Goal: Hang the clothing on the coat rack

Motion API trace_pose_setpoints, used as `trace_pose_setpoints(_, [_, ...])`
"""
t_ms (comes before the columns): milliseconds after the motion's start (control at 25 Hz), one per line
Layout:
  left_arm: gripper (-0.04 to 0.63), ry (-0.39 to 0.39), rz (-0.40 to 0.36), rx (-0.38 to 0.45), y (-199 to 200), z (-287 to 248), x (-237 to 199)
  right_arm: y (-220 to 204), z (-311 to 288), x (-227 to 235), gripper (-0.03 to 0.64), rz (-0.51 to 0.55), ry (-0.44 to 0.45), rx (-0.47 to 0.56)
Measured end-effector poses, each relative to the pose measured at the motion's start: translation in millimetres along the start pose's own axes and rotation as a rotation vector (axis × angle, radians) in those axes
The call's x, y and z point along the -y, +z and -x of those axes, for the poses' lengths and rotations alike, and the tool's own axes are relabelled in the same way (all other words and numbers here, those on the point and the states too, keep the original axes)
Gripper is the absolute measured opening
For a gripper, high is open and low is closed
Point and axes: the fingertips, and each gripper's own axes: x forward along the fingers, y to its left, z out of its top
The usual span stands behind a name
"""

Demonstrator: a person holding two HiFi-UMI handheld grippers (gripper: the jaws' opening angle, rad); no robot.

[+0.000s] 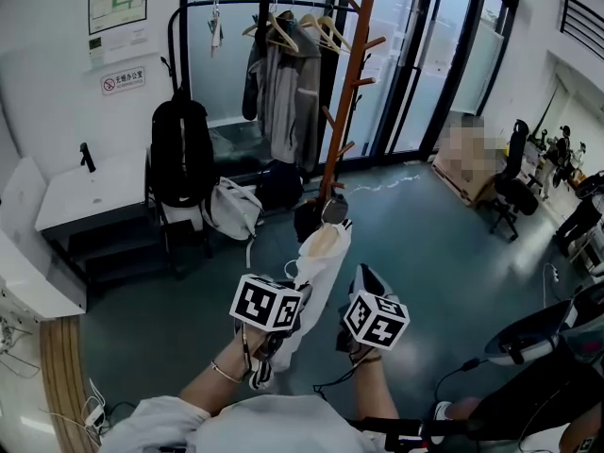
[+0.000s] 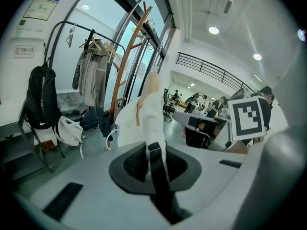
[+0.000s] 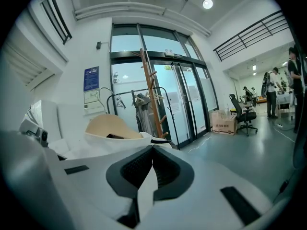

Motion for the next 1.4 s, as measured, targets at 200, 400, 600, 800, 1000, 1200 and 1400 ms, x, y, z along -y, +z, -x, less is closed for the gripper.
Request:
trace_pose_setpoints(200, [0.034, -0.003, -0.005, 0.008, 7, -20, 7, 0, -4, 23, 0.023, -0.001, -0.017, -0.002])
trace_pose_setpoints(400, [0.034, -0.018, -0.02, 0.011, 15, -29, 13, -5, -5, 36, 0.023, -0.015, -0.034, -0.017])
trace_pose_setpoints(600, [0.034, -0.038, -0.025, 0.008, 18, -41, 19, -13, -8, 47, 0.023, -0.025, -0.05, -0.032])
trace_pose_setpoints(800, [0.034, -0.055, -0.028, 0.009, 21, -53, 19, -9, -16, 58, 0.023, -0.03, -0.069, -0.021])
trace_pose_setpoints(1000, [0.034, -0.076, -0.047, 0.017, 38, -65, 10, 5, -34, 61, 0.023, -0.022, -0.078, 0.009])
trace_pose_setpoints(1200, [0.034, -0.102, -0.059, 0.025, 55, -86, 1, 4, -58, 68, 0.023, -0.009, -0.091, -0.003])
trace_pose_setpoints(1400, [0.034, -0.127, -0.072, 0.022, 75, -109, -9, 19, -83, 80, 0.023, 0.003, -0.115, 0.008])
